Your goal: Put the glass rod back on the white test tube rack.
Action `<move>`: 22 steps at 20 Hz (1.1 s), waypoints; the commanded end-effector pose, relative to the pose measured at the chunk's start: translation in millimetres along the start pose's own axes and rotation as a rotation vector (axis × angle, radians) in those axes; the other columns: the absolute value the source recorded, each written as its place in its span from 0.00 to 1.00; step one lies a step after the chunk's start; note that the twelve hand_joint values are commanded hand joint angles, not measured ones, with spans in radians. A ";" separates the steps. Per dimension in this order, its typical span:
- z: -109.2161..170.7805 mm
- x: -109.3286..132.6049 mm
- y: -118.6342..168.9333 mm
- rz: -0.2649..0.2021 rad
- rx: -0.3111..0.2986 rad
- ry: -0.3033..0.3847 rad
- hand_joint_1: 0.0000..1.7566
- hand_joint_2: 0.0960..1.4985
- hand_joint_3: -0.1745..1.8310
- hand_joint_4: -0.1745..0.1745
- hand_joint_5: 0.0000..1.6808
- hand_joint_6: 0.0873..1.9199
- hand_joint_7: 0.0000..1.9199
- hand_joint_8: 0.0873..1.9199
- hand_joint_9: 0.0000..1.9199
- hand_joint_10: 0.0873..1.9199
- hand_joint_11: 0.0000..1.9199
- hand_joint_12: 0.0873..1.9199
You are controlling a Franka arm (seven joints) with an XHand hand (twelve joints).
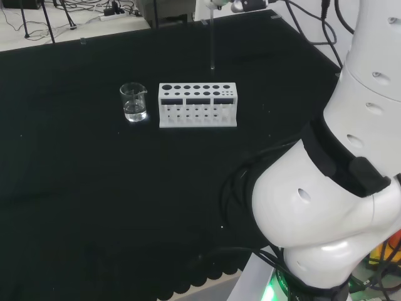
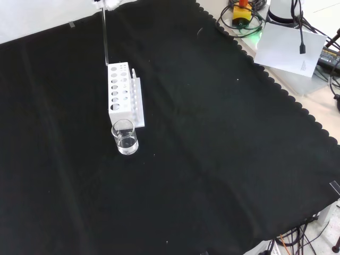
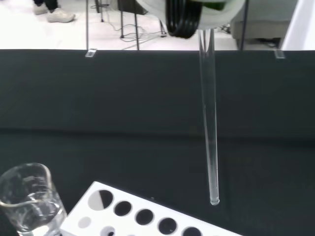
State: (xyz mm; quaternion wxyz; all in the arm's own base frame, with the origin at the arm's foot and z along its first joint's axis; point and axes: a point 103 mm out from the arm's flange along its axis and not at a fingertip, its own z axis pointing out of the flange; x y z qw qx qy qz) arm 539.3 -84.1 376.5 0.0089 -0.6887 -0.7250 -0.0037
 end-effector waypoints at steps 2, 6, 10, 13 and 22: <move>2.5 -14.1 -18.2 0.027 0.005 -0.018 0.74 0.54 0.31 0.00 0.67 0.25 0.58 0.60 0.92 0.37 0.89 0.37; 3.2 -8.1 -24.1 0.021 0.002 -0.015 0.74 0.54 0.31 0.00 0.67 0.25 0.58 0.60 0.92 0.37 0.89 0.37; 7.3 -0.1 -24.6 0.009 0.003 -0.011 0.74 0.54 0.31 0.00 0.67 0.25 0.58 0.60 0.92 0.37 0.89 0.37; 13.7 4.4 -19.0 -0.003 0.009 0.000 0.74 0.53 0.31 0.00 0.67 0.25 0.58 0.60 0.92 0.37 0.89 0.37; 25.5 -3.3 -8.7 -0.003 0.012 0.024 0.74 0.53 0.31 0.00 0.67 0.25 0.58 0.60 0.92 0.37 0.89 0.37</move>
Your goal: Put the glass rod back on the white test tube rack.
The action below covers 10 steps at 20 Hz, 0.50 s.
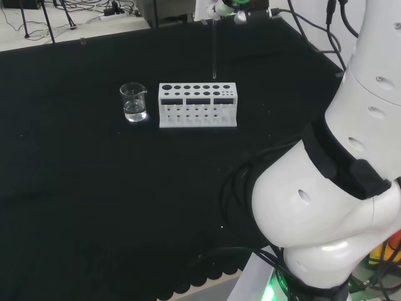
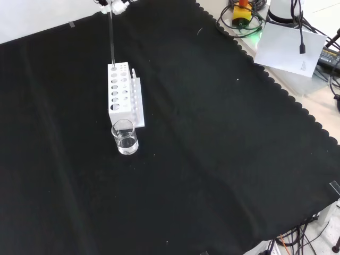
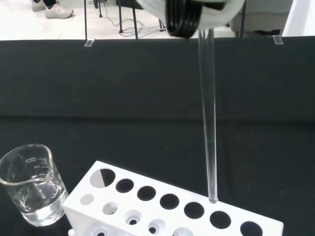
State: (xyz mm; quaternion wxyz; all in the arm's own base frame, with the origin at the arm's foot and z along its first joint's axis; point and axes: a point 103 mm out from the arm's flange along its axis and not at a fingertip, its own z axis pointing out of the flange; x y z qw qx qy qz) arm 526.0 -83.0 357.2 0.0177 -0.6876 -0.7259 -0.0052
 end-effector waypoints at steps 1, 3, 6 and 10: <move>7.5 -5.5 5.5 0.001 0.004 0.010 0.74 0.53 0.31 0.00 0.67 0.25 0.58 0.60 0.92 0.37 0.89 0.37; 10.5 -7.3 6.2 0.003 0.008 0.013 0.74 0.53 0.31 0.00 0.67 0.25 0.58 0.60 0.92 0.37 0.89 0.37; 14.9 -8.8 6.1 0.006 0.013 0.011 0.74 0.53 0.31 0.00 0.67 0.25 0.58 0.60 0.92 0.37 0.89 0.37; 22.7 -9.5 4.6 0.008 0.018 0.014 0.74 0.53 0.32 0.00 0.67 0.25 0.58 0.60 0.92 0.37 0.89 0.37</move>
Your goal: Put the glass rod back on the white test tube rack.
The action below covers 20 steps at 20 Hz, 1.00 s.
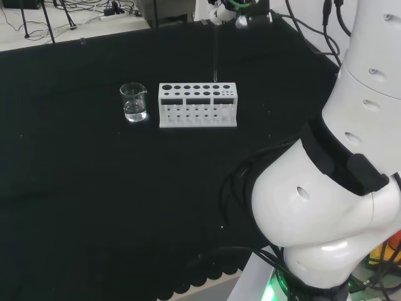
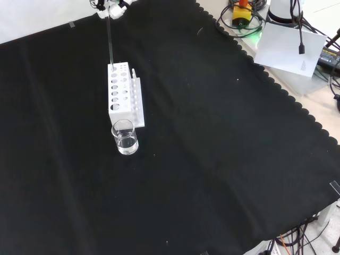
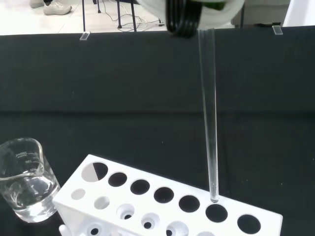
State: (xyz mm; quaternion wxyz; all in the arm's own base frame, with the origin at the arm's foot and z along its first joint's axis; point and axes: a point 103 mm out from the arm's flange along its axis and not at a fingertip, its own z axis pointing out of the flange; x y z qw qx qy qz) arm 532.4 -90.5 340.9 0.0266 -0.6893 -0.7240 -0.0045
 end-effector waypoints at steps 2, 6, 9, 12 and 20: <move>10.9 -2.6 -2.6 0.007 0.009 0.007 0.74 0.53 0.32 0.00 0.67 0.25 0.58 0.60 0.92 0.37 0.89 0.37; 18.9 -2.3 -0.5 0.005 0.015 0.001 0.74 0.53 0.32 0.00 0.67 0.25 0.58 0.60 0.92 0.37 0.89 0.37; 24.0 -1.6 2.6 0.004 0.024 0.005 0.74 0.53 0.32 0.00 0.67 0.25 0.58 0.60 0.92 0.37 0.89 0.37; 29.6 -1.2 4.9 0.005 0.032 0.007 0.74 0.53 0.32 0.00 0.67 0.25 0.58 0.60 0.92 0.37 0.89 0.37; 38.8 -20.3 0.1 0.043 0.053 0.012 0.74 0.53 0.32 0.00 0.68 0.25 0.58 0.60 0.92 0.37 0.89 0.37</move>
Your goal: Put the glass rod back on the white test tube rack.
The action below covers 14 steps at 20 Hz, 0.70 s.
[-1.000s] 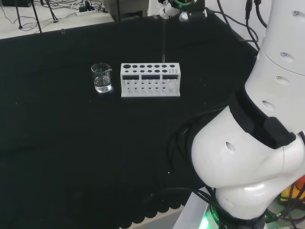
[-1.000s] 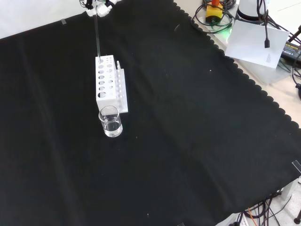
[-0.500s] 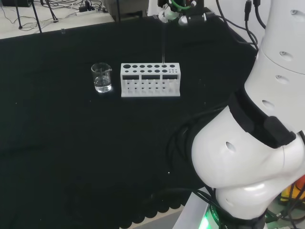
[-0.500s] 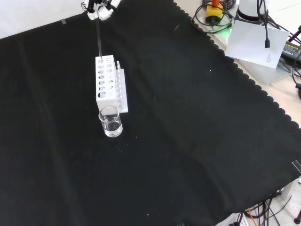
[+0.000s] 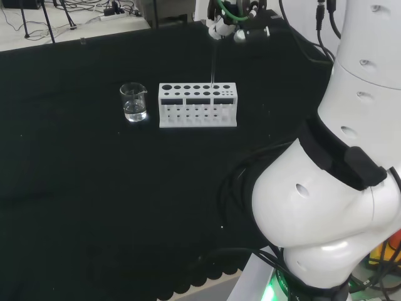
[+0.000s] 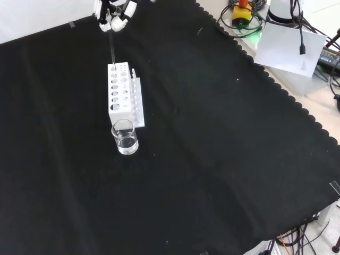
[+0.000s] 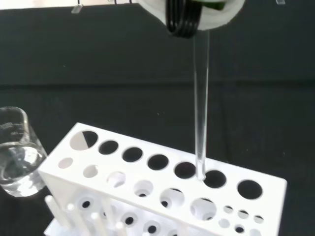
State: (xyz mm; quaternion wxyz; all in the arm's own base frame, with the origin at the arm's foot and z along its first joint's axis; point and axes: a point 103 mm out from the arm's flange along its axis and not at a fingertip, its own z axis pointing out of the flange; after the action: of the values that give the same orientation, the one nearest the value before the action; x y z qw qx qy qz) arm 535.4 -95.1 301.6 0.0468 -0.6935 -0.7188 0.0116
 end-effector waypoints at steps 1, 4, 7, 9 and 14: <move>-5.1 -15.2 -5.1 0.035 -0.006 0.007 0.74 0.53 0.32 0.00 0.68 0.25 0.58 0.60 0.92 0.37 0.89 0.37; -13.5 -15.0 -7.8 0.038 -0.019 0.005 0.74 0.53 0.32 0.00 0.68 0.25 0.58 0.60 0.92 0.37 0.89 0.37; -16.5 -11.9 -10.9 0.036 -0.020 0.000 0.74 0.53 0.32 0.00 0.68 0.25 0.58 0.60 0.92 0.37 0.89 0.37; -16.9 -9.9 -11.4 0.034 -0.021 -0.001 0.74 0.53 0.32 0.00 0.68 0.25 0.58 0.60 0.92 0.37 0.89 0.37; -20.1 -3.9 -10.2 0.024 -0.030 -0.003 0.74 0.53 0.32 0.00 0.68 0.25 0.58 0.60 0.92 0.37 0.89 0.37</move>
State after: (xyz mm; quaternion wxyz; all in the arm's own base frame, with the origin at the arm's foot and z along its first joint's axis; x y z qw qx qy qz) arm 526.4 -103.3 321.8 0.0361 -0.7043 -0.7089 0.0033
